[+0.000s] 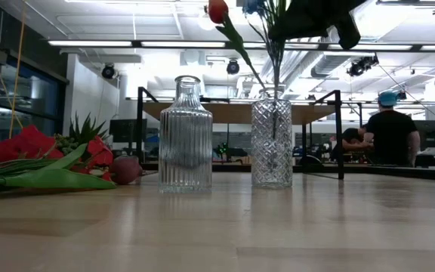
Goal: Pick and place flowers into a vace then onto a shelf
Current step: Put the blue flowers into the top transparent vase
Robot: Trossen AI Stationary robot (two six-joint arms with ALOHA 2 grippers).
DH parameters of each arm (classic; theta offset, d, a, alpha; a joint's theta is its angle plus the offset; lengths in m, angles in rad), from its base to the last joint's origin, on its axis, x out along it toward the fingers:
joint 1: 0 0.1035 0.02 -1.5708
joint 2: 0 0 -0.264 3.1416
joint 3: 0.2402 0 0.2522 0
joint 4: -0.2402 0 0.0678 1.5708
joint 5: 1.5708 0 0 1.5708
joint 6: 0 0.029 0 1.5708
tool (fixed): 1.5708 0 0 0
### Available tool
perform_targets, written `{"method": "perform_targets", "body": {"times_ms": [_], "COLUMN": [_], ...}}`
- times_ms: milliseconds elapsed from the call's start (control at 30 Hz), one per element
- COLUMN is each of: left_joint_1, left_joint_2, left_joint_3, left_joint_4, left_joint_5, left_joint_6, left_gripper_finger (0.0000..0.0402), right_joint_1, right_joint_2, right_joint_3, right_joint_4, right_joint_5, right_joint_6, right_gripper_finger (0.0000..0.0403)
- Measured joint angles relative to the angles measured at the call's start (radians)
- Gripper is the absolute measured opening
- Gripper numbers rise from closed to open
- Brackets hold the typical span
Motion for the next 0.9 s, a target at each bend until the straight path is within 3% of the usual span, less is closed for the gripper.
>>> {"method": "perform_targets", "body": {"times_ms": [633,900], "left_joint_1": [0.0,0.0], "left_joint_2": [0.0,0.0], "left_joint_3": [0.0,0.0], "left_joint_4": [0.0,0.0], "left_joint_5": [0.0,0.0], "left_joint_6": [0.008,0.008], "left_gripper_finger": [0.0399,0.0399], "right_joint_1": [0.0,0.0], "right_joint_2": [0.05,0.05], "right_joint_3": [0.0,0.0], "right_joint_4": [0.012,0.027], "right_joint_5": [0.003,-0.044], "right_joint_6": [0.037,0.035], "right_gripper_finger": [0.0033,0.0091]}}
